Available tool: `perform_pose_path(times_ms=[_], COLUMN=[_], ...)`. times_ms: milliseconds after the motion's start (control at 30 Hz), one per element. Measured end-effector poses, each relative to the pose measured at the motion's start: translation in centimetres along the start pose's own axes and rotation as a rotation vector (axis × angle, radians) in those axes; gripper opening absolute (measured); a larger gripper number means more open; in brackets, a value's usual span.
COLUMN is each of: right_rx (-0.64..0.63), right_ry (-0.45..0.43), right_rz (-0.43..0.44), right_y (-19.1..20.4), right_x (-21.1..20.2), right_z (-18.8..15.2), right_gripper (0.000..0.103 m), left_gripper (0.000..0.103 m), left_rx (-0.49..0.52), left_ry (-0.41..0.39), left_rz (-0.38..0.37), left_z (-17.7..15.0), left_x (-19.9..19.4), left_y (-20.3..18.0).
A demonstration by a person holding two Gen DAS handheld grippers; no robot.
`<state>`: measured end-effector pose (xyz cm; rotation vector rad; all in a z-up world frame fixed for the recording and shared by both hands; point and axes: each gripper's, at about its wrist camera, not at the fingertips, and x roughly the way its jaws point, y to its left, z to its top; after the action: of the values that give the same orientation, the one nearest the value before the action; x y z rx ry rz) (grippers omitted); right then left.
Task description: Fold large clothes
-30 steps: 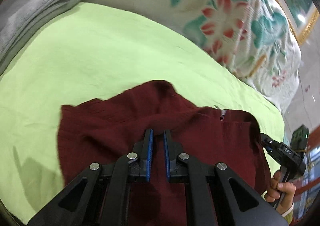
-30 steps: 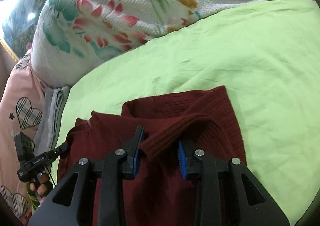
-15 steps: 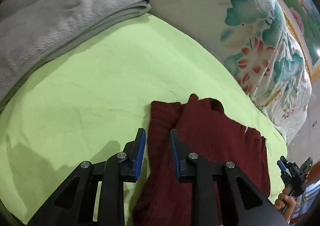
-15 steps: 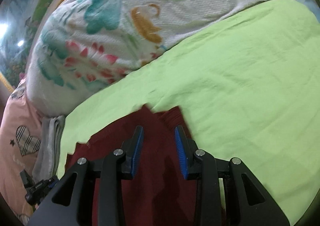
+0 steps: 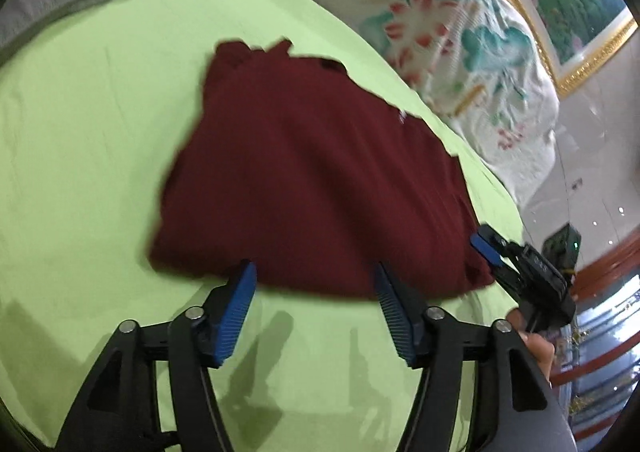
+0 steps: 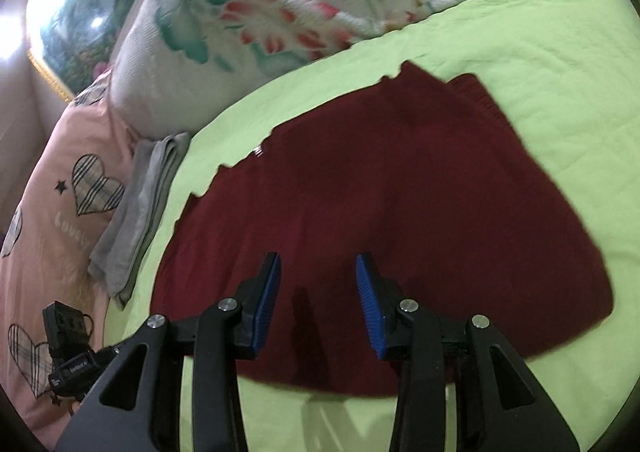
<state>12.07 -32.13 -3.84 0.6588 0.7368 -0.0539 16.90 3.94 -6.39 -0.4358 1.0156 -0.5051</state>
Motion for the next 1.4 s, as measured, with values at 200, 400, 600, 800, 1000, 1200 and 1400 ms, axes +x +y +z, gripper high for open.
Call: perform_pose_path(times_ms=[200, 400, 600, 800, 1000, 1200, 1400], right_rx=[-0.054, -0.127, -0.130, -0.097, -0.093, -0.046, 0.071], right_ry=[0.041, 0.080, 0.119, 0.158, 0.176, 0.182, 0.223], right_rz=[0.045, 0.072, 0.025, 0.001, 0.018, 0.042, 0.136], right_y=[2.3, 5.8, 6.8, 5.3, 4.8, 4.3, 2.7], right_x=[1.2, 4.4, 9.0, 11.4, 11.6, 11.8, 11.4], right_z=[-0.8, -0.4, 0.5, 0.2, 0.2, 0.2, 0.8], right_gripper=[0.032, 0.029, 0.028, 0.015, 0.011, 0.008, 0.008], left_gripper=[0.071, 0.073, 0.073, 0.069, 0.018, 0.013, 0.012], left_rx=[-0.116, -0.171, -0.217, -0.219, -0.219, -0.073, 0.148], left_ry=[0.011, -0.047, -0.085, -0.123, -0.126, -0.182, -0.212], left_rz=[-0.035, -0.017, -0.023, 0.006, 0.005, 0.029, 0.015], left_z=[-2.4, -1.4, 0.6, 2.6, 4.6, 5.6, 6.7], left_x=[2.1, 3.5, 4.1, 5.0, 6.2, 4.8, 4.9], left_y=[0.6, 0.7, 1.8, 2.1, 2.5, -1.6, -9.9])
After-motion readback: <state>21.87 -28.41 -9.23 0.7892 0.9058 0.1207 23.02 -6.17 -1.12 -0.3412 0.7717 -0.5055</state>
